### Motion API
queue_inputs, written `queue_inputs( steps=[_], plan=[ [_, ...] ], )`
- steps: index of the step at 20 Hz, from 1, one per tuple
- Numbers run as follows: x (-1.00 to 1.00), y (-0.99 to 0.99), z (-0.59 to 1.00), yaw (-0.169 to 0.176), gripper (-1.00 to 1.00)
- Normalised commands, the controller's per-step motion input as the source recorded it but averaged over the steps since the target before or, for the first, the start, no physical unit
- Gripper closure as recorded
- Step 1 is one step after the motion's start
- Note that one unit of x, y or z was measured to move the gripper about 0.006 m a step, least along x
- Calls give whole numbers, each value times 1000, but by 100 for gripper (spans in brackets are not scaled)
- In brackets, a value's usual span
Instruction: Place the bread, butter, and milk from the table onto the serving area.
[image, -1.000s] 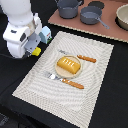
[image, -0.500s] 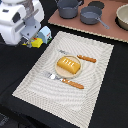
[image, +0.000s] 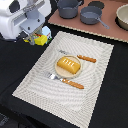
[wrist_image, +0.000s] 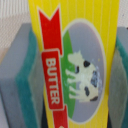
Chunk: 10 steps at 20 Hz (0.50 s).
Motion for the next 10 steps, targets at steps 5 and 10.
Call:
queue_inputs(
  steps=[5, 10],
  plan=[
    [801, -539, 349, -63, 100],
    [814, -592, 146, -57, 100]
  ],
)
